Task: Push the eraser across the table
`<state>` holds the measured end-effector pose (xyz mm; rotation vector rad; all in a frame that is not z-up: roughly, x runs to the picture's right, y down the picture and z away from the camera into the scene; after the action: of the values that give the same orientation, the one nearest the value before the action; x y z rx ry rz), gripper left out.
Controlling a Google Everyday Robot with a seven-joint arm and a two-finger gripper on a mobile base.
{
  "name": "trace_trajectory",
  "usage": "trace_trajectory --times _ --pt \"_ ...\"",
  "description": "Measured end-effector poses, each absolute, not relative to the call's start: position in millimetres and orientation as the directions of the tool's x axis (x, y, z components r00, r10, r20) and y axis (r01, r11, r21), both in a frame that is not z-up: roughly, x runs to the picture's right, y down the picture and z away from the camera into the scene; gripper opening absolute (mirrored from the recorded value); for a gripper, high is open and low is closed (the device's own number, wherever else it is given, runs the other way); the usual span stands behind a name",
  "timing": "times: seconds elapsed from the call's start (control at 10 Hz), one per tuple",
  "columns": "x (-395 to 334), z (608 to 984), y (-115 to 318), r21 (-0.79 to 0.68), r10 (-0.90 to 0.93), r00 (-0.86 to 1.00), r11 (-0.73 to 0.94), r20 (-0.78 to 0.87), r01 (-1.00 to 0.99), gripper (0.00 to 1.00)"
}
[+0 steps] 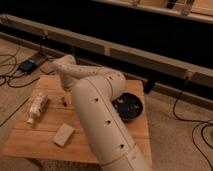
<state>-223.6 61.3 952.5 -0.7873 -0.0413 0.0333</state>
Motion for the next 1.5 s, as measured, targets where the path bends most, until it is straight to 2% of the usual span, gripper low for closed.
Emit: trace_trajectory --times 0.4,1.5 --pt "-218.6 954.6 74.9 -0.739 0.057 0.998 0.673 0.022 -0.022 0.8" --pt "-220.5 910.9 110.4 -0.806 0.03 0.997 0.591 0.071 0.039 0.8"
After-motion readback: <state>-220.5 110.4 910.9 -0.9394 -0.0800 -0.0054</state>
